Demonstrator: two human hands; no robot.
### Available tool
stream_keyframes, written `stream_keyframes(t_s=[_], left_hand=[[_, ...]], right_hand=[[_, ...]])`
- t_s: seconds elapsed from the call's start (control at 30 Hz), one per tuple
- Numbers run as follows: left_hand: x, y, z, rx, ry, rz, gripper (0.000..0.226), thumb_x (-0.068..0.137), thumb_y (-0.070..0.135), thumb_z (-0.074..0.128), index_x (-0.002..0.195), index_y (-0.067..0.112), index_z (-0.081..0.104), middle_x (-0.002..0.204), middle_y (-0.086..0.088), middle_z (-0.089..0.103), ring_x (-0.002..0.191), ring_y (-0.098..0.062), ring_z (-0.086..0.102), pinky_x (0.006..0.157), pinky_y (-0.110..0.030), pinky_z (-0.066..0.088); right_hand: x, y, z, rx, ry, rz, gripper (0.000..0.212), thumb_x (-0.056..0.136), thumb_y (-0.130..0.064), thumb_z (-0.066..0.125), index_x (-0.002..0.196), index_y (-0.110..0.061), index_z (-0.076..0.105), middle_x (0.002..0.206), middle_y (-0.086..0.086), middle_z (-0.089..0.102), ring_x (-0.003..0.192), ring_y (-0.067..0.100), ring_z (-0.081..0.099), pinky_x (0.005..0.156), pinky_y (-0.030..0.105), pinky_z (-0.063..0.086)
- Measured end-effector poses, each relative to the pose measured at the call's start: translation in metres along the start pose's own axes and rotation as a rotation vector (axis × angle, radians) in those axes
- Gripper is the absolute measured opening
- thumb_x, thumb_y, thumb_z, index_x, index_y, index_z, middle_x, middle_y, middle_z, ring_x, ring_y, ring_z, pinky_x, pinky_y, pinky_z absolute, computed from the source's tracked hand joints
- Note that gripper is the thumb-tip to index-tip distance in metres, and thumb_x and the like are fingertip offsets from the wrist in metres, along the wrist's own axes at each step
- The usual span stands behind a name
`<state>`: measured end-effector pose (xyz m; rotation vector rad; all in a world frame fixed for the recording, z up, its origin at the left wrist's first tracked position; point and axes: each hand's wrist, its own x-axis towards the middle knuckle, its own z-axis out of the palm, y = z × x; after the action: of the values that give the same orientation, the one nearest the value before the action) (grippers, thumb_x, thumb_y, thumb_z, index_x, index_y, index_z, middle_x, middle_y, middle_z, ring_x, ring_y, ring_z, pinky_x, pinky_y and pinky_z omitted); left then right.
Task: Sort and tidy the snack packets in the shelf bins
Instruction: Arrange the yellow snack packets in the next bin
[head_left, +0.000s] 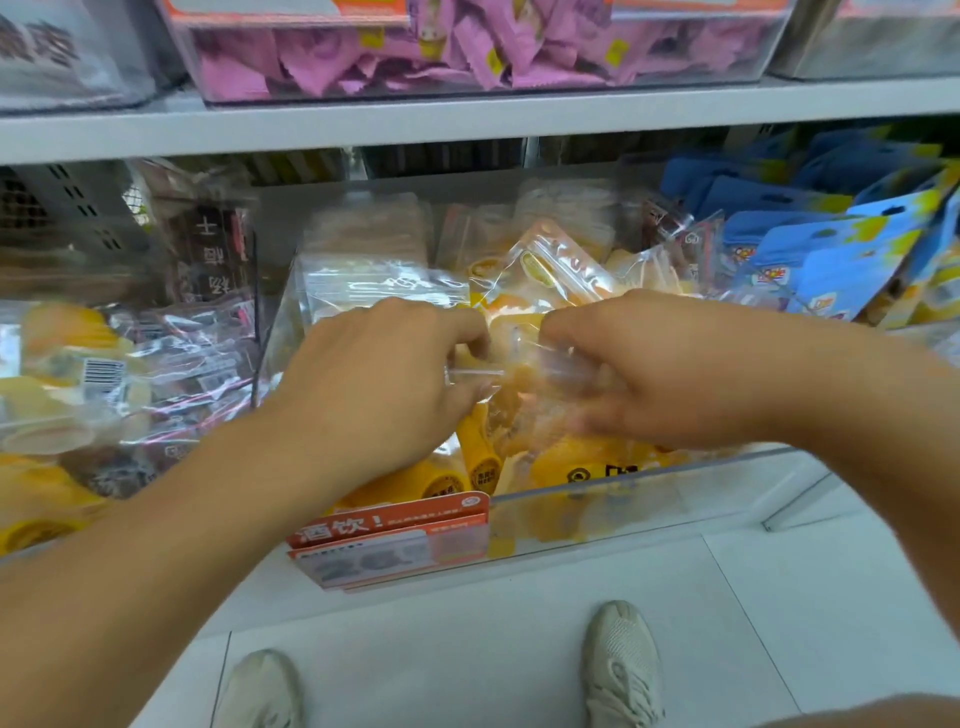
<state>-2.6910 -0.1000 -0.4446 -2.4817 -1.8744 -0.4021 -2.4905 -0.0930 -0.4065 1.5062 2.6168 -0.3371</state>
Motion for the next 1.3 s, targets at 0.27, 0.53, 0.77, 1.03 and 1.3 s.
stream_keyframes(t_s=[0.27,0.53,0.77,1.03,1.3], left_hand=[[0.005,-0.005,0.009,-0.163,0.146,0.015,0.016,0.091,0.04,0.063,0.08,0.03,0.058,0.08,0.013,0.056,0.085,-0.018,0.056,0.07,-0.034,0.041],[0.009,0.011,-0.004,-0.563,0.456,0.14,0.006,0.094,0.026,0.066,0.089,0.024,0.068,0.08,0.013,0.067,0.081,-0.006,0.064,0.075,-0.029,0.051],[0.026,0.003,-0.007,-0.464,0.646,0.053,0.012,0.092,0.035,0.067,0.09,0.024,0.071,0.073,0.005,0.069,0.071,-0.018,0.064,0.068,-0.041,0.053],[0.04,-0.021,-0.02,-0.379,0.764,-0.045,0.017,0.09,0.04,0.065,0.091,0.024,0.072,0.077,0.005,0.071,0.072,-0.02,0.066,0.071,-0.041,0.053],[0.032,0.022,-0.022,-0.778,0.044,0.204,0.014,0.091,0.006,0.07,0.087,0.016,0.079,0.072,0.003,0.074,0.058,-0.004,0.059,0.057,-0.019,0.049]], right_hand=[[0.014,-0.01,-0.006,-0.095,0.08,0.033,0.044,0.074,-0.038,0.085,0.065,-0.023,0.045,0.069,-0.008,0.047,0.062,0.009,0.045,0.055,0.027,0.034],[-0.025,0.017,-0.022,0.001,0.437,-0.051,0.023,0.072,-0.04,0.081,0.07,-0.023,0.064,0.058,-0.003,0.06,0.062,0.005,0.054,0.06,0.033,0.045],[-0.051,0.018,-0.033,-0.13,0.52,-0.044,0.02,0.071,-0.045,0.069,0.064,-0.03,0.058,0.045,-0.012,0.042,0.051,-0.004,0.035,0.053,0.021,0.03],[-0.058,0.026,-0.031,0.032,0.484,-0.124,0.022,0.072,-0.048,0.07,0.069,-0.026,0.07,0.058,-0.006,0.062,0.066,0.009,0.056,0.058,0.034,0.049],[-0.013,0.006,-0.008,0.002,0.555,-0.244,0.01,0.076,-0.033,0.075,0.074,-0.024,0.07,0.07,-0.005,0.063,0.065,0.023,0.059,0.065,0.041,0.053]])
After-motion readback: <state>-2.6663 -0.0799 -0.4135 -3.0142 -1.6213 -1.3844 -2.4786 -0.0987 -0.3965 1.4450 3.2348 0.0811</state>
